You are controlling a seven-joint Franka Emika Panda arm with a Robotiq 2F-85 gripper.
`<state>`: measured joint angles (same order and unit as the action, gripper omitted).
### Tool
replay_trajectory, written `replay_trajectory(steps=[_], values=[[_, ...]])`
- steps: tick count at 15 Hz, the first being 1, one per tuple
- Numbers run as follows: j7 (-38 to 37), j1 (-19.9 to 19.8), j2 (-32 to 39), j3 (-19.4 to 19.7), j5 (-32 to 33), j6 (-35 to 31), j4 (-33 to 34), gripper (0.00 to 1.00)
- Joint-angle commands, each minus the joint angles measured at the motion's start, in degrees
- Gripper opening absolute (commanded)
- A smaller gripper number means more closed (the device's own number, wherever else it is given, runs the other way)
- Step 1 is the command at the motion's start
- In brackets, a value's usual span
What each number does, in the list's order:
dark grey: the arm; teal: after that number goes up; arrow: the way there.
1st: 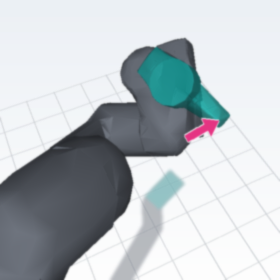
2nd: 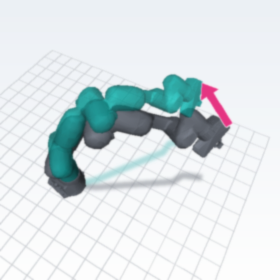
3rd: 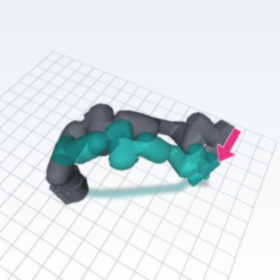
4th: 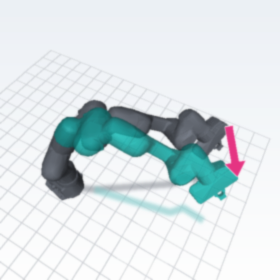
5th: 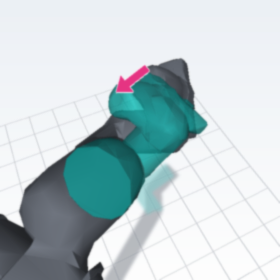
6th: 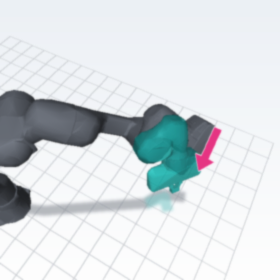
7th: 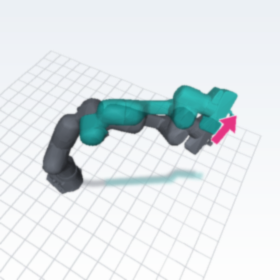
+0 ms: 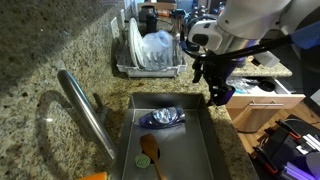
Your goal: Push the faucet handle forward
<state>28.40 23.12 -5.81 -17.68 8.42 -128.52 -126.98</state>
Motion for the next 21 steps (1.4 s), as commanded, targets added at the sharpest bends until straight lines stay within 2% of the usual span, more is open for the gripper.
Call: replay_trajectory(steps=[1, 2, 4, 6, 10, 11, 14, 15, 17, 21], values=[[2.8, -1.5, 3.8, 1.0, -4.9, -1.1, 3.6, 1.00], [6.7, -1.5, 6.3, 1.8, -10.0, -1.9, 6.0, 1.00], [13.3, -2.1, 12.8, 2.0, -15.9, -0.1, 12.6, 1.00], [16.0, -3.3, 19.2, 0.8, -20.5, 2.6, 19.6, 1.00], [9.6, -2.9, 30.1, -0.3, -16.8, 0.2, 29.9, 1.00], [11.3, -4.1, 25.2, -1.0, -17.3, -0.1, 24.3, 1.00], [10.9, -4.2, 27.7, -1.6, -16.9, -0.1, 26.2, 1.00], [9.2, -3.4, 26.7, -0.7, -14.4, -2.4, 24.7, 1.00], [10.2, -3.8, 29.5, -1.3, -14.0, -8.7, 26.4, 1.00], [14.8, -4.9, 37.4, -5.3, -16.3, -17.2, 33.2, 1.00]])
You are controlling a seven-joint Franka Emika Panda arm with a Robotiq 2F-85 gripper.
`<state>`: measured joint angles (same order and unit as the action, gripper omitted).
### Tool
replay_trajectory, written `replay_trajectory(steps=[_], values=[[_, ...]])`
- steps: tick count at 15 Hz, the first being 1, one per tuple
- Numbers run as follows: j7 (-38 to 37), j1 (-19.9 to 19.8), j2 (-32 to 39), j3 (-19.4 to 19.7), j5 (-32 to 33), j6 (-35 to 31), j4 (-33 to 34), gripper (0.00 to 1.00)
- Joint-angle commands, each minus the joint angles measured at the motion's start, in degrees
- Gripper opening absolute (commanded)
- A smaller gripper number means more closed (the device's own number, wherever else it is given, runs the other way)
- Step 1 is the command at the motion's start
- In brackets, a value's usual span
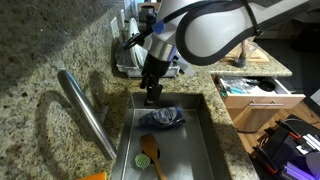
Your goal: Push the faucet handle forward
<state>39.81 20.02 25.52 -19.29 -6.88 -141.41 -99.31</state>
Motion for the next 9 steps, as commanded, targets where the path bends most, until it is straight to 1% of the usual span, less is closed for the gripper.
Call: replay_trajectory(steps=[1, 2, 3, 4, 6, 7, 8, 9], values=[[5.0, -2.8, 8.0, -5.8, -2.8, -5.6, 7.4, 1.00], [6.0, -3.6, 9.7, -7.5, -4.3, -7.2, 8.8, 1.00], [5.8, -3.8, 10.9, -8.4, -4.8, -8.0, 9.9, 1.00], [2.5, -2.5, 7.8, -6.4, -1.8, -6.6, 6.5, 1.00], [2.8, -3.1, 10.1, -7.7, -2.3, -7.3, 8.8, 1.00], [2.6, -2.7, 9.8, -6.8, -1.0, -7.9, 8.3, 1.00], [3.9, -2.8, 10.9, -6.9, -0.2, -10.6, 8.8, 1.00], [5.6, -3.5, 12.3, -8.1, -0.3, -11.9, 10.0, 1.00]])
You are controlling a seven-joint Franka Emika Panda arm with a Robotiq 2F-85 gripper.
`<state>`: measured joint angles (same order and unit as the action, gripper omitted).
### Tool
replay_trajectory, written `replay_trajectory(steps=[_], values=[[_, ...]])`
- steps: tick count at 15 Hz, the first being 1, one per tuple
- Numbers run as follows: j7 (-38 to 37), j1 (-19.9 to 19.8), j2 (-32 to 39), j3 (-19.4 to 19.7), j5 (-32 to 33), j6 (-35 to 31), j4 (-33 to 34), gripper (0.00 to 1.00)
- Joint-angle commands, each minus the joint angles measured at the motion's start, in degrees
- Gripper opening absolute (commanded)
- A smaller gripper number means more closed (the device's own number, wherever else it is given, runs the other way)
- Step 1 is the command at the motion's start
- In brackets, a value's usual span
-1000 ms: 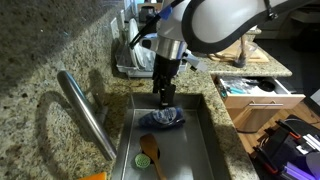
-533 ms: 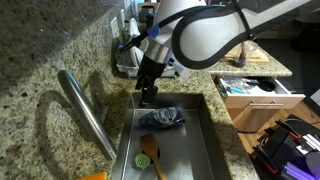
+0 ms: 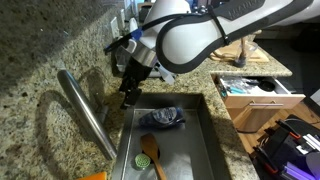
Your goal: Push the faucet handle forward
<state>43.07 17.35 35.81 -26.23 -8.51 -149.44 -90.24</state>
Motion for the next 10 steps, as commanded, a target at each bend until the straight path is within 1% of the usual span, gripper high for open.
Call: replay_trajectory(steps=[1, 2, 4, 5, 8, 9, 10], values=[[3.3, -1.2, 3.9, -2.0, 1.1, -5.9, 2.6, 1.00], [4.2, -1.5, 5.4, -2.9, 0.7, -7.4, 3.9, 1.00], [5.7, -2.8, 8.5, -5.7, -0.3, -8.0, 6.9, 1.00], [2.8, -0.9, 4.5, -2.4, 0.3, -6.9, 3.0, 1.00], [2.8, -0.9, 5.5, -2.8, 0.3, -7.0, 3.8, 1.00], [2.3, 0.0, 5.5, -1.2, 1.5, -8.8, 3.5, 1.00], [2.6, 0.1, 6.4, -1.0, 1.7, -9.4, 4.5, 1.00]])
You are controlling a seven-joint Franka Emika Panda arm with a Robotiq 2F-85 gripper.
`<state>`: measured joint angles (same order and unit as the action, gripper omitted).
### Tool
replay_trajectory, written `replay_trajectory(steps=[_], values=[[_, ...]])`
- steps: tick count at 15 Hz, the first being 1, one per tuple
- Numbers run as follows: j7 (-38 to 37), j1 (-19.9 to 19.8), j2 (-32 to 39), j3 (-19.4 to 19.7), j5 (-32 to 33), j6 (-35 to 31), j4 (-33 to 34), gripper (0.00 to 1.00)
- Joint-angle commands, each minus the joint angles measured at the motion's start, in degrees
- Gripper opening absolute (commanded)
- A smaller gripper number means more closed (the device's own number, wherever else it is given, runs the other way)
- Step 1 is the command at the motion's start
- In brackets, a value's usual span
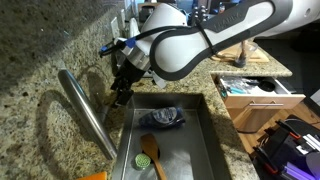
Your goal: Push the faucet handle forward
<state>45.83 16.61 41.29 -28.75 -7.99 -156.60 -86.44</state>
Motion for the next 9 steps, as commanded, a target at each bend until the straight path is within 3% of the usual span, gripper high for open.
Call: replay_trajectory(steps=[1, 4, 6, 9], values=[[0.3, 0.1, 3.0, 0.0, 2.5, -3.0, 2.8, 1.00], [1.2, -0.3, 6.4, -2.1, 3.2, -5.6, 6.3, 1.00], [0.1, 0.2, 4.1, -0.7, 2.2, -4.6, 3.9, 1.00], [0.2, 0.2, 5.6, -1.3, 2.2, -5.2, 5.3, 1.00]])
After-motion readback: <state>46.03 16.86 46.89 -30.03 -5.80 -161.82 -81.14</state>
